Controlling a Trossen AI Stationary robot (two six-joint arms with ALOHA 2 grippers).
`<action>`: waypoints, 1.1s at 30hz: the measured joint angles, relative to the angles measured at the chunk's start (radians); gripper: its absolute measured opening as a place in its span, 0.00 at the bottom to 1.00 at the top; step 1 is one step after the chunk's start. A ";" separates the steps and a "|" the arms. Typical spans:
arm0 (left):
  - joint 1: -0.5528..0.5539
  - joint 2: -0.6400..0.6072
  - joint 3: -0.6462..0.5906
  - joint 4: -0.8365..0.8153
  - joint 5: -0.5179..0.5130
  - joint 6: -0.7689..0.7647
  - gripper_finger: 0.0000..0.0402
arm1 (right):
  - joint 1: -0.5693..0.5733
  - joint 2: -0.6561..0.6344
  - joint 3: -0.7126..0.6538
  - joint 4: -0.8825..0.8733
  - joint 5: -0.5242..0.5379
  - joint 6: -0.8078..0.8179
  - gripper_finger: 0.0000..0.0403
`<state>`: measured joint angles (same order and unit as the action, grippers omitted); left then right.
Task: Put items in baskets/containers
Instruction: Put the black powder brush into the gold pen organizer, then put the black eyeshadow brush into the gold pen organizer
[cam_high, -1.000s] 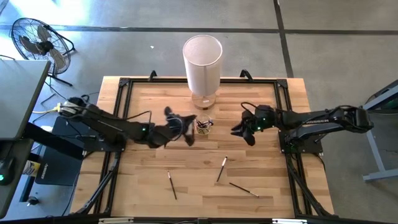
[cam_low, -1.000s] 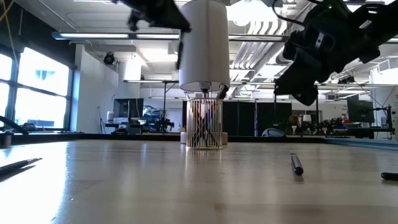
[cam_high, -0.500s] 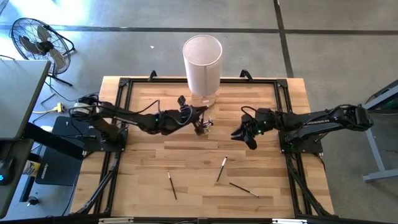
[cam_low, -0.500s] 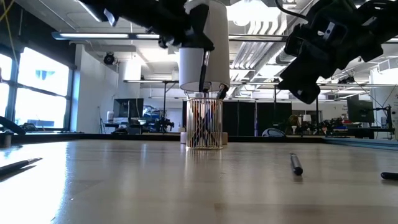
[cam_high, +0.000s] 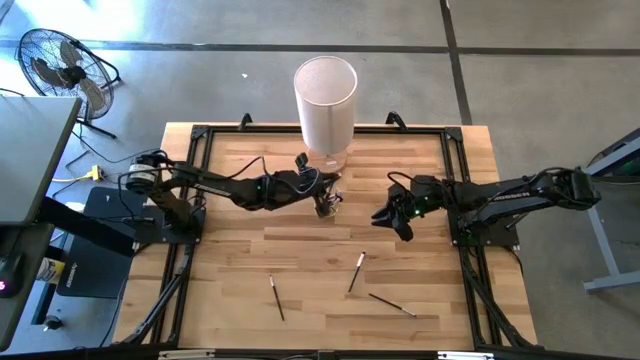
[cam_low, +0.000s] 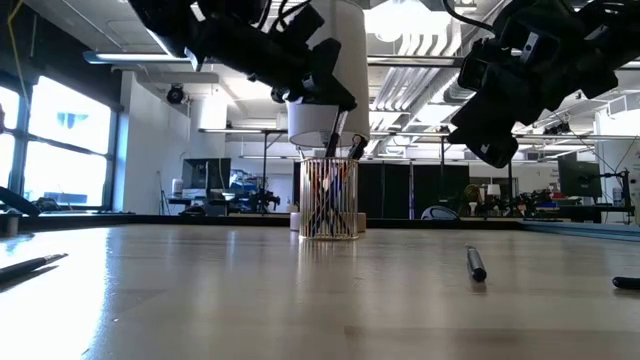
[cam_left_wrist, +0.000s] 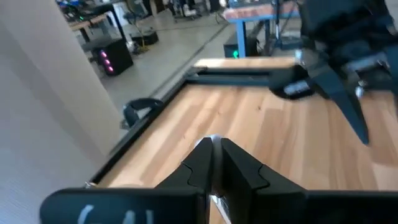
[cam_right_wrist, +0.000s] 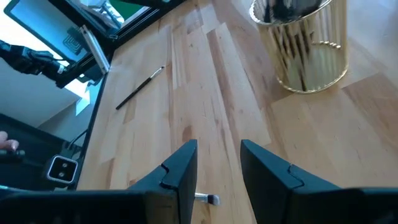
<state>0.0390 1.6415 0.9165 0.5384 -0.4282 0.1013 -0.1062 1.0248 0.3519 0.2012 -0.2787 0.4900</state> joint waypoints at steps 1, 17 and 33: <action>0.000 0.001 0.000 -0.011 0.001 0.000 0.07 | -0.002 0.000 0.000 0.000 0.006 0.000 0.29; 0.000 0.001 0.000 -0.112 0.098 -0.085 0.21 | -0.018 0.000 0.000 0.001 0.071 0.000 0.29; -0.107 -0.119 0.325 -0.813 -0.105 -0.298 0.47 | -0.018 0.000 0.000 0.006 0.087 -0.019 0.29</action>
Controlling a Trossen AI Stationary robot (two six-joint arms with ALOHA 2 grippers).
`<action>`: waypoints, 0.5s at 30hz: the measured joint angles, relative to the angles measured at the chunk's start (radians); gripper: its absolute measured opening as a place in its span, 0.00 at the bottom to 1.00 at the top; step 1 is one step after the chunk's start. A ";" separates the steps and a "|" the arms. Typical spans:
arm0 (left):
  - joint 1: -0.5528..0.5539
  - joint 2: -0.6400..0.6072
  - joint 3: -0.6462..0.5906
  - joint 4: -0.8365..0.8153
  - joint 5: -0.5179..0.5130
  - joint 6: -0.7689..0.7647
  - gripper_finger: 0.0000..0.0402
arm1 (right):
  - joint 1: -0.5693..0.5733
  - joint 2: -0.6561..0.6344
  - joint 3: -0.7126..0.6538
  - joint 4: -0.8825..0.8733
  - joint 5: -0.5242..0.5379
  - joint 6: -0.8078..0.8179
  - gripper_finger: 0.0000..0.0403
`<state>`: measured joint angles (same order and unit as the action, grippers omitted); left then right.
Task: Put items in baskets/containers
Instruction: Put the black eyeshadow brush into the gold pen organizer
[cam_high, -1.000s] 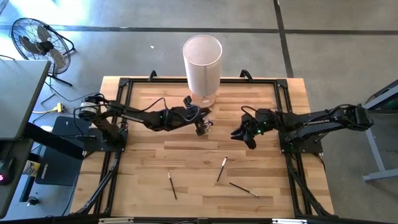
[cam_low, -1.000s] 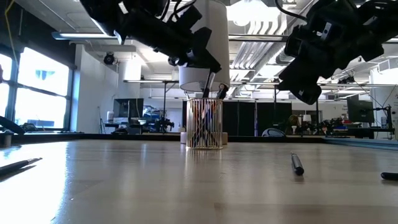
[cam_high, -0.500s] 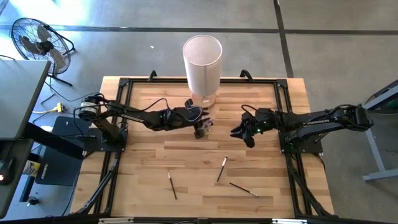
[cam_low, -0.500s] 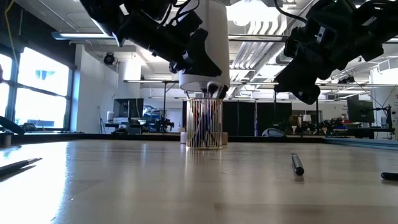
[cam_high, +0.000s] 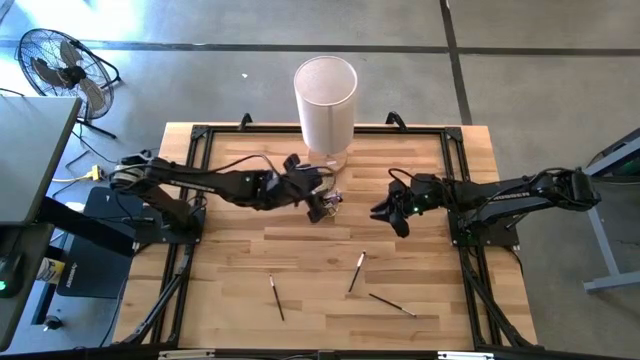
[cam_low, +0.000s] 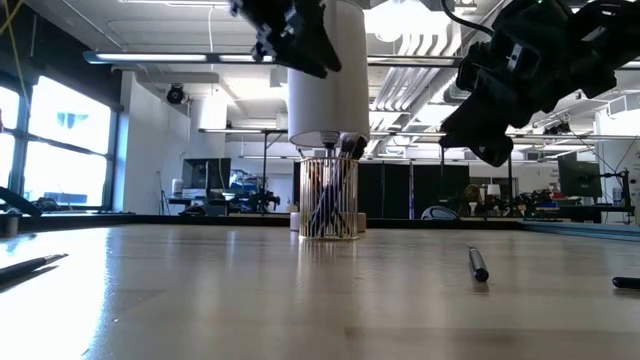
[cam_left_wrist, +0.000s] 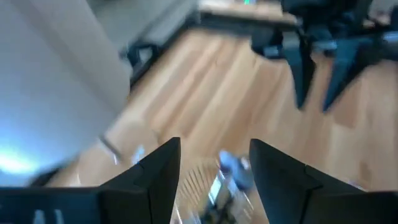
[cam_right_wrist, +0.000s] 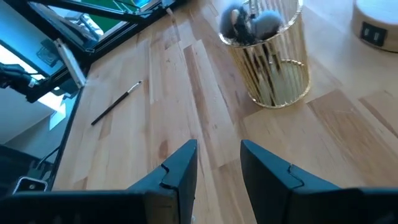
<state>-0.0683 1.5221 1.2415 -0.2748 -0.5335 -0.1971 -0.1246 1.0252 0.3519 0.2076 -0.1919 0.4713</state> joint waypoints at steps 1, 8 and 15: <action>-0.009 0.000 0.048 -0.089 -0.001 -0.051 0.47 | 0.000 0.000 0.000 0.000 0.002 0.001 0.29; -0.027 0.022 0.202 -0.410 0.160 -0.453 0.37 | 0.000 0.000 0.000 0.001 0.022 0.000 0.29; -0.103 0.043 0.128 -0.429 0.310 -0.365 0.03 | 0.001 0.000 0.000 0.029 0.041 0.026 0.29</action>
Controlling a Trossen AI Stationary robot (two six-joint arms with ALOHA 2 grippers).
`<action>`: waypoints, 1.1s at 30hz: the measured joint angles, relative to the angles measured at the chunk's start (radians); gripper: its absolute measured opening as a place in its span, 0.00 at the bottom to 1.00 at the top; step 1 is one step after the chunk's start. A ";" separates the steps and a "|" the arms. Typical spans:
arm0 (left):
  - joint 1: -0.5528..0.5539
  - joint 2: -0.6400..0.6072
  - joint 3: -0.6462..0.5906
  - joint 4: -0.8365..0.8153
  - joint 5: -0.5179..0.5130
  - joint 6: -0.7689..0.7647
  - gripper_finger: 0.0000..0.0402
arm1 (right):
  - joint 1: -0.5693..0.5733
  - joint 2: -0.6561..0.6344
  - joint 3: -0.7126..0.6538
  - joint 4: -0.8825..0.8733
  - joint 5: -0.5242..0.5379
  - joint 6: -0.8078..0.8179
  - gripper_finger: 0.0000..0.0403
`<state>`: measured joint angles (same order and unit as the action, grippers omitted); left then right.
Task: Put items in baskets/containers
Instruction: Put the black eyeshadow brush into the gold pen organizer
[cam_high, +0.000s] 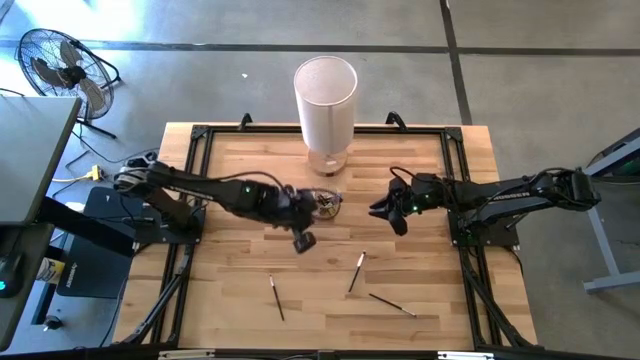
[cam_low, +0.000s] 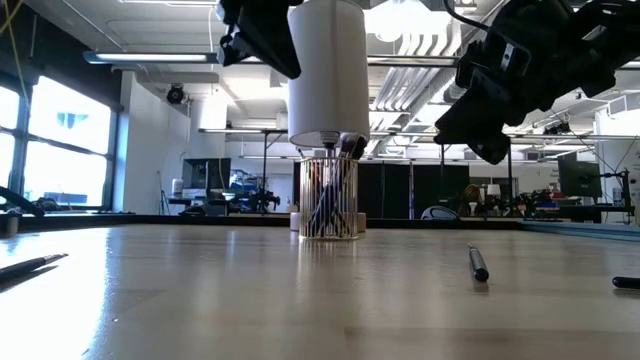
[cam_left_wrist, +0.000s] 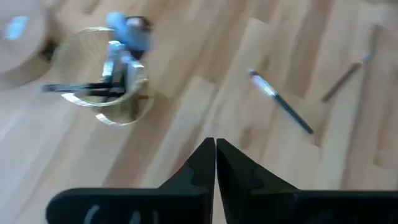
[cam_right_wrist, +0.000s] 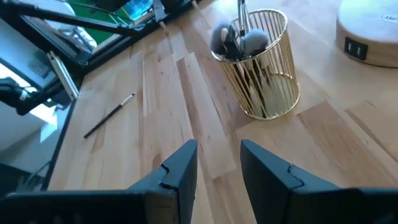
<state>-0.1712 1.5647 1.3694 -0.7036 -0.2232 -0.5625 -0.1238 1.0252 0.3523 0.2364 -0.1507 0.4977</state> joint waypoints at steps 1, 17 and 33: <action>-0.010 0.000 -0.010 0.015 0.003 0.005 0.03 | 0.000 0.000 0.000 0.003 0.000 0.032 0.29; -0.059 -0.508 -0.572 0.172 0.009 0.227 0.00 | 0.304 0.148 0.427 -0.458 0.563 0.245 0.01; -0.058 -1.008 -0.785 0.075 0.060 0.279 0.00 | 0.415 0.731 1.078 -1.318 0.488 1.214 0.01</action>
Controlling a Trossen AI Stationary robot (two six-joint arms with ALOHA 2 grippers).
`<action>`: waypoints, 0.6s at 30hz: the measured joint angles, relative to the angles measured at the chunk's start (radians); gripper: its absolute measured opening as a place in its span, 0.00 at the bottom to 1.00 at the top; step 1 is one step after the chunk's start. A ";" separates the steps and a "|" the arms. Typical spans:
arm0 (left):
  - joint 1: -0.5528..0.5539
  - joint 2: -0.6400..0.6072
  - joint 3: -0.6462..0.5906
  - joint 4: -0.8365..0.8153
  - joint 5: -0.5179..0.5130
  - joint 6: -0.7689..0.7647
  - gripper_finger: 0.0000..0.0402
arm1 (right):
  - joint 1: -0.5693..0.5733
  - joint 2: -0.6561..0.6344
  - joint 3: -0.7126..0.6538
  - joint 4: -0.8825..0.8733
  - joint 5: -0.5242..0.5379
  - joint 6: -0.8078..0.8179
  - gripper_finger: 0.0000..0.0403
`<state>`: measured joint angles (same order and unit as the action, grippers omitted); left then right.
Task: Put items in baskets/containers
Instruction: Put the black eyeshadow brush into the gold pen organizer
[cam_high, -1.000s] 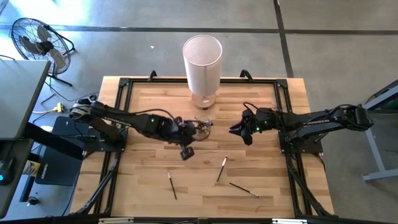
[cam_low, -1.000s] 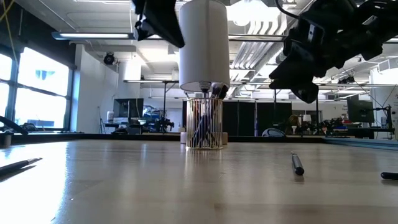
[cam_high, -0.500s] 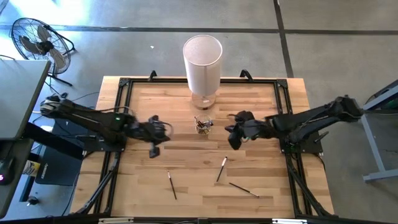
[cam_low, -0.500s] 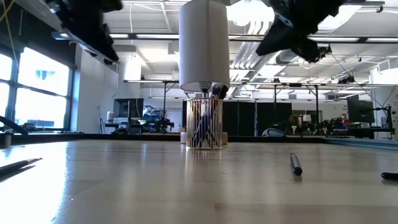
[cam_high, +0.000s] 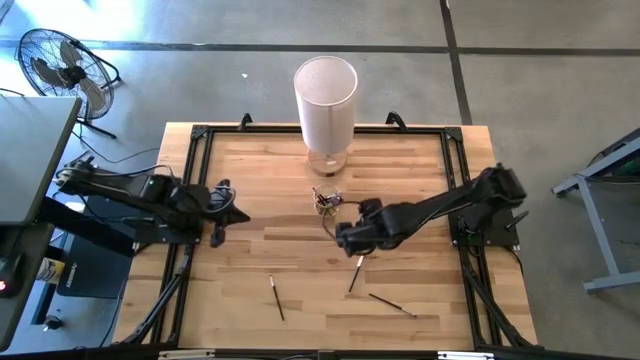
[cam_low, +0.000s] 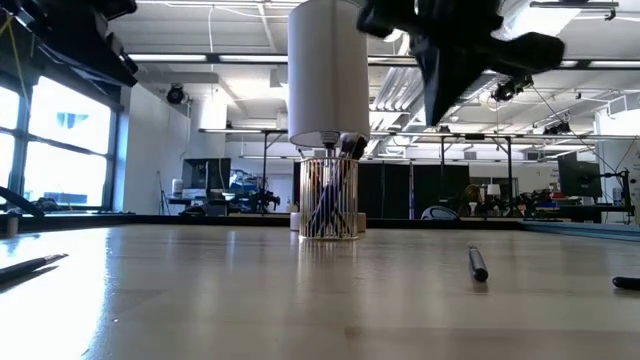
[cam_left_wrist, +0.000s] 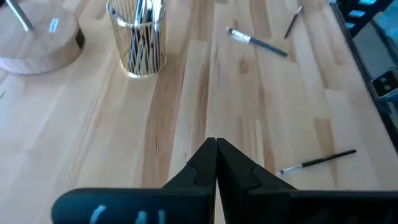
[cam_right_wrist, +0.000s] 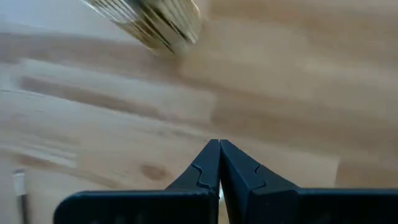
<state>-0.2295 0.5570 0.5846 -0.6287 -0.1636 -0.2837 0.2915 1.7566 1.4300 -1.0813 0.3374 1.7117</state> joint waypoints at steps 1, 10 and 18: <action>0.000 -0.008 0.000 0.001 0.002 0.004 0.00 | 0.003 0.021 0.000 0.003 -0.023 0.043 0.01; 0.000 -0.005 0.000 -0.004 -0.002 0.026 0.00 | 0.003 0.141 0.000 -0.007 -0.208 0.202 0.11; 0.000 -0.003 0.000 -0.005 -0.003 0.055 0.00 | -0.003 0.190 -0.069 0.093 -0.268 0.250 0.24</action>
<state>-0.2295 0.5542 0.5846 -0.6340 -0.1669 -0.2290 0.2884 1.9462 1.3607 -0.9883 0.0691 1.9617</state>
